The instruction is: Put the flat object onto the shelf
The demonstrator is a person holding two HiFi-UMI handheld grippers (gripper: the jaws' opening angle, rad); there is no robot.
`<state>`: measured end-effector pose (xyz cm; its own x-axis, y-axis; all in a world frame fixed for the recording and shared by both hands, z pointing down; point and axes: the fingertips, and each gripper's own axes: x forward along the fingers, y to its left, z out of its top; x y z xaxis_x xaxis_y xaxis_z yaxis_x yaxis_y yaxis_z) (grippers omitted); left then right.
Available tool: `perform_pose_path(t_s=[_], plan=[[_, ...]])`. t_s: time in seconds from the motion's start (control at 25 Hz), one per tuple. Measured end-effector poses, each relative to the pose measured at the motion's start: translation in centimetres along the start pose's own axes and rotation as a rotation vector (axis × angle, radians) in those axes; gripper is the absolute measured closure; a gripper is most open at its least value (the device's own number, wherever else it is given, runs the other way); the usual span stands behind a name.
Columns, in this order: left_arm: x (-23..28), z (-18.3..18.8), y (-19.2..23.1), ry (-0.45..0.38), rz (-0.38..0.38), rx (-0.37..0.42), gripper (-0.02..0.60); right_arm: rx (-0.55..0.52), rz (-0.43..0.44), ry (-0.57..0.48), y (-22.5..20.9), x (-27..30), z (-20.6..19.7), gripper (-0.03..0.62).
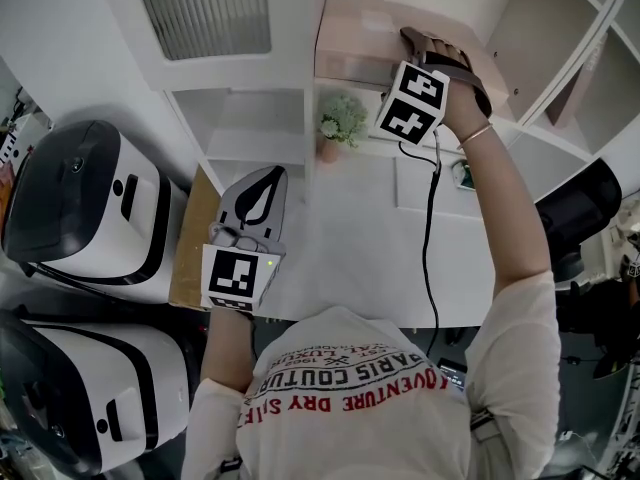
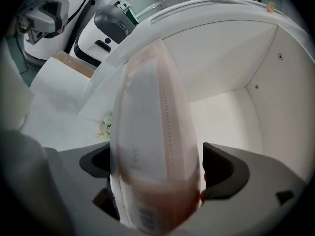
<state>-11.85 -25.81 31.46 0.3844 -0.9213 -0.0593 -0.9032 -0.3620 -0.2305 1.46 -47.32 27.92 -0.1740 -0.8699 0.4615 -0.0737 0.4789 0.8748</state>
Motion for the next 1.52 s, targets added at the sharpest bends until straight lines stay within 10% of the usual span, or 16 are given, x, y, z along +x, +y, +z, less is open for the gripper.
perform_pose_path(t_s=[0.64,1.04,1.52], plan=[[-2.0,1.2,-1.1,-0.017,0.002,0.011,0.571,0.065,-0.079,-0.149,-0.2,-4.0,1.9,0.092],[-4.2,0.5,-3.7,-0.006,-0.071,-0.017,0.571,0.209,-0.259,-0.191,-0.1,-10.9,1.4,0.524],[-6.0,-0.2,-6.3,0.002,-0.147,-0.052,0.571,0.585,-0.281,-0.283,7.5,-17.3,-1.8,0.554]])
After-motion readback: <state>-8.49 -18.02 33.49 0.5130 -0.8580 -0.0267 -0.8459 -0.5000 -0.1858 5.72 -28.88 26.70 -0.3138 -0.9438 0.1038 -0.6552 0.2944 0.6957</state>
